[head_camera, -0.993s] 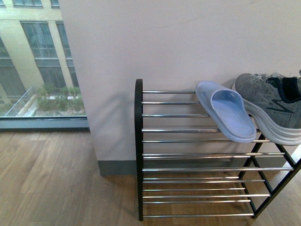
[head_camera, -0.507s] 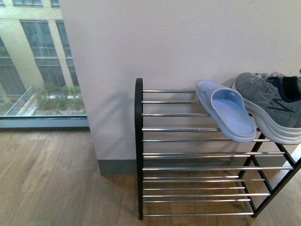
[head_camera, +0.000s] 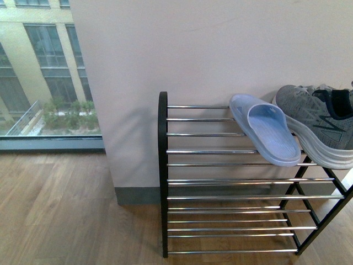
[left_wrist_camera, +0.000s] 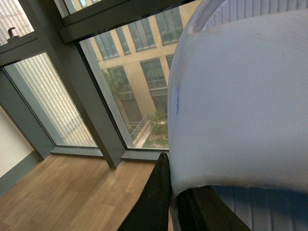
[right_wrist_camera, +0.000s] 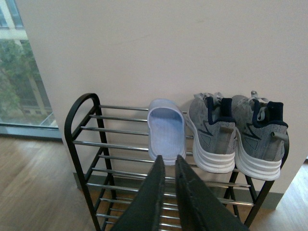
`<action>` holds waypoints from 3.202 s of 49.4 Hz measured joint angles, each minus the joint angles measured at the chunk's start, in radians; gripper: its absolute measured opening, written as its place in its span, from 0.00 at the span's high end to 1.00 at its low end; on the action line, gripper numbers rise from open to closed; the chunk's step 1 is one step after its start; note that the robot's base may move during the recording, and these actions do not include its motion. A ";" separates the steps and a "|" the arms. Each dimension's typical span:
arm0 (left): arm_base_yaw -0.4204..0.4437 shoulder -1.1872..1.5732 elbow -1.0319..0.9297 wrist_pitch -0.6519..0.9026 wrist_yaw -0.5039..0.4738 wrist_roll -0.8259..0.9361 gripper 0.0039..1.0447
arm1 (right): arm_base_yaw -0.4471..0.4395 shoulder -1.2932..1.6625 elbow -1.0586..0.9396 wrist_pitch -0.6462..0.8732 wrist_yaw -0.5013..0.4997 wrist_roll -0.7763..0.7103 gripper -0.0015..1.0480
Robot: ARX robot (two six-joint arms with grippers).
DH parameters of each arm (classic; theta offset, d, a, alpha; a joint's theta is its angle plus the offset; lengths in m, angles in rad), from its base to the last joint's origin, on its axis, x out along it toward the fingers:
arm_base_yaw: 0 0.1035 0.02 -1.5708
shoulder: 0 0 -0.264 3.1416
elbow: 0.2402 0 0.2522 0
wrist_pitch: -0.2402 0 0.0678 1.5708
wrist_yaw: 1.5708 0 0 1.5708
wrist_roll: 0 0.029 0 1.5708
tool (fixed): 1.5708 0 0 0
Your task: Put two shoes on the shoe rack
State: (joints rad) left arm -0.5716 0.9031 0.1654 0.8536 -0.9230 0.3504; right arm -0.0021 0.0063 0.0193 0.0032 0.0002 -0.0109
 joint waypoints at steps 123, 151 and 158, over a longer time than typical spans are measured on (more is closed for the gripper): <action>0.086 2.029 2.634 -1.608 0.491 -0.629 0.98 | 0.000 -0.003 0.000 0.000 0.000 0.001 0.09; 0.071 1.062 1.379 -0.407 0.450 -0.346 0.24 | 0.000 -0.003 0.000 0.000 0.000 0.001 0.09; 0.164 0.818 0.928 -0.107 0.531 -0.347 0.49 | 0.000 -0.003 0.000 0.000 0.000 0.001 0.09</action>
State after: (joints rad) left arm -0.4072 1.7206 1.0935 0.7467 -0.3920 0.0032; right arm -0.0017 0.0032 0.0193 0.0032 0.0006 -0.0101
